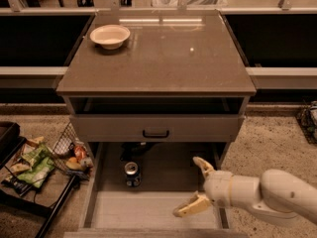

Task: Pick pepsi can from middle drawer and place on counter

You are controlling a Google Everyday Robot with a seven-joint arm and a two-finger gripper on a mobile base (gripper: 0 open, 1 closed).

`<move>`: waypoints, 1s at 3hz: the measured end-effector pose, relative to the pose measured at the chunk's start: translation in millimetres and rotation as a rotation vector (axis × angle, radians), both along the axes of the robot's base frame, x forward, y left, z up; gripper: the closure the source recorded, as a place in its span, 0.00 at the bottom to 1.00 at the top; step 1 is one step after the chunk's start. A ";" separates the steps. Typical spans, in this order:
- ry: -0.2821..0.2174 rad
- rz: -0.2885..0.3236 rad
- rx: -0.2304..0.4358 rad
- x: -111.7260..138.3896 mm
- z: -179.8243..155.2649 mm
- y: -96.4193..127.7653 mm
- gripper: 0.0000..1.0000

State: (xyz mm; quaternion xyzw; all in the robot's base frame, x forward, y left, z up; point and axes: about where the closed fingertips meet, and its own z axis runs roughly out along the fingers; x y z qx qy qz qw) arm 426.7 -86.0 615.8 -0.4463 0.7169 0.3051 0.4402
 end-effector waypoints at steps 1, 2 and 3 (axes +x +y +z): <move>-0.051 -0.025 0.049 28.5 -43.0 40.9 0.00; -0.127 -0.040 0.101 64.8 -72.7 79.1 0.00; -0.166 -0.046 0.149 95.5 -99.2 108.5 0.00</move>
Offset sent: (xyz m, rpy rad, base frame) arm 0.1095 0.1269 -0.1210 0.1970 -0.2042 -0.0652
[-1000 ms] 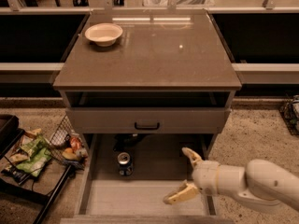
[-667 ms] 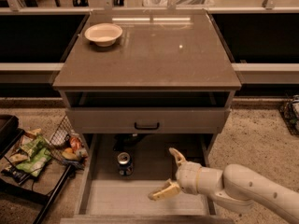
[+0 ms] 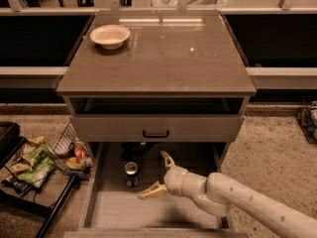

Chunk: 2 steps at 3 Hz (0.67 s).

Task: Pick pepsi can from middle drawer and place on counter

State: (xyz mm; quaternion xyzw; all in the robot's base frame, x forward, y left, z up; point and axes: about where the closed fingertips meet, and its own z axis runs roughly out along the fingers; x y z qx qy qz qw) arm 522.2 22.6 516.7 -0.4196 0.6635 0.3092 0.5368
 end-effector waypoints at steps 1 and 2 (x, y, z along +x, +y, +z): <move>-0.012 0.023 0.006 15.9 -20.5 26.2 0.00; -0.008 0.067 -0.004 22.4 -36.3 51.6 0.00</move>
Offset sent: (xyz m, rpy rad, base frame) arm 0.0306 0.0796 -0.0564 -0.0200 -0.0034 0.1177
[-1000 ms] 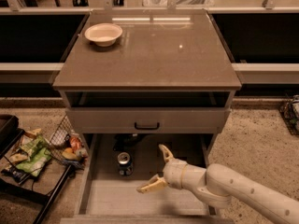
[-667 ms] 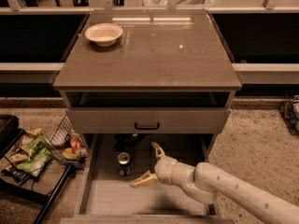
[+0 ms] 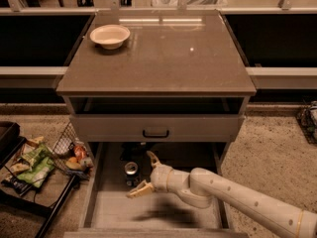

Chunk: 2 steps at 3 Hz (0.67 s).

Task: Pick pepsi can from middle drawer and place on counter

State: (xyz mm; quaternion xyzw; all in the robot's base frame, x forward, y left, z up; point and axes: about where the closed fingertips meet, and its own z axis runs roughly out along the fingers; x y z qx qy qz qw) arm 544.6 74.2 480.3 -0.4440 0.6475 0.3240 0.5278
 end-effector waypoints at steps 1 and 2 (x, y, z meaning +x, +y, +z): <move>0.012 0.038 -0.004 3.7 -13.2 24.1 0.00; 0.039 0.082 0.001 2.2 -26.7 48.8 0.16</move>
Offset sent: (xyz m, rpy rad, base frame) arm 0.0006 0.0773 -0.0445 0.0067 0.0733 0.1338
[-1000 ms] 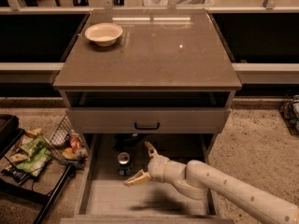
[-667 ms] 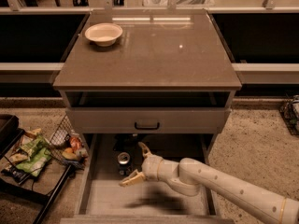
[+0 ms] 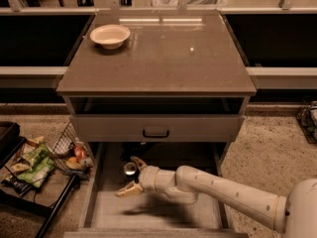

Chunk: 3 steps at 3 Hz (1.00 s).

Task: Pick pepsi can from middle drawer and place on counter

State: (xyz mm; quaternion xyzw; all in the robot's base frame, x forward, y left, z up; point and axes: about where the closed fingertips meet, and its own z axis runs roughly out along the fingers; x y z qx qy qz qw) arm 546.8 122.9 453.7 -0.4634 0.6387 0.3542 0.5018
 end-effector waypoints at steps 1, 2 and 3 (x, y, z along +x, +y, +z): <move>0.033 0.036 -0.006 -2.3 -14.9 19.0 0.40; 0.071 0.050 -0.006 -4.5 -26.3 29.3 0.63; 0.148 0.067 0.041 -18.8 -8.6 21.3 0.86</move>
Offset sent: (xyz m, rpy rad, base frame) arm -0.0056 0.0380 -0.0404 -0.0094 0.1154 0.0613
